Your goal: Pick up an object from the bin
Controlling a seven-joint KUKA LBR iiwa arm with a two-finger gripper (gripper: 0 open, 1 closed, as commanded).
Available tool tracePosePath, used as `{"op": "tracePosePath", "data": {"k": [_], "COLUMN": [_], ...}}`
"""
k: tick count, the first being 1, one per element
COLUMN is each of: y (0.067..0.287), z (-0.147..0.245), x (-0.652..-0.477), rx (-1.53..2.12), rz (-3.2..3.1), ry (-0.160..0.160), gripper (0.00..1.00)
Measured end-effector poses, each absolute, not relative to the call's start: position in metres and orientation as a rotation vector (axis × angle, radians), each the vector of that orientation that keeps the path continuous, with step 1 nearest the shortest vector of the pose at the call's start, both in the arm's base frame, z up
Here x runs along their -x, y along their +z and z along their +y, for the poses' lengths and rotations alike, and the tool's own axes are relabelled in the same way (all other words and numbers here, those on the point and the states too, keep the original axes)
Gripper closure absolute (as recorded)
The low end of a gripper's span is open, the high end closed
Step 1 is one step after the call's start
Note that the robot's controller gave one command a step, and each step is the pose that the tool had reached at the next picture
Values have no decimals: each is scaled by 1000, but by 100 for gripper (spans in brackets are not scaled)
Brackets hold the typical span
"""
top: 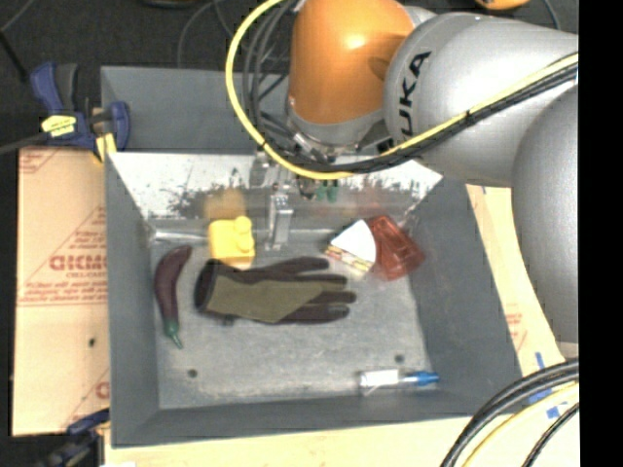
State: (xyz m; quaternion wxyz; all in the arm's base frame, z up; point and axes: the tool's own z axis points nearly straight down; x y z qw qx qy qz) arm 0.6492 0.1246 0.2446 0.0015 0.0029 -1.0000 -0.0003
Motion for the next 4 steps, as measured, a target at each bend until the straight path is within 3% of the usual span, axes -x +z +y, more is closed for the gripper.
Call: {"op": "tracePosePath", "data": {"k": [1,2,3,4], "y": [250,211,197,169], "z": [124,127,99,64], "x": [-650,-600,-579,-544], "rx": [-6,100,33,-235], "rz": [-3146,-3146,-3139,-3146], "ry": [-3,-3,-5,4], "gripper": [0,0,0,0]}}
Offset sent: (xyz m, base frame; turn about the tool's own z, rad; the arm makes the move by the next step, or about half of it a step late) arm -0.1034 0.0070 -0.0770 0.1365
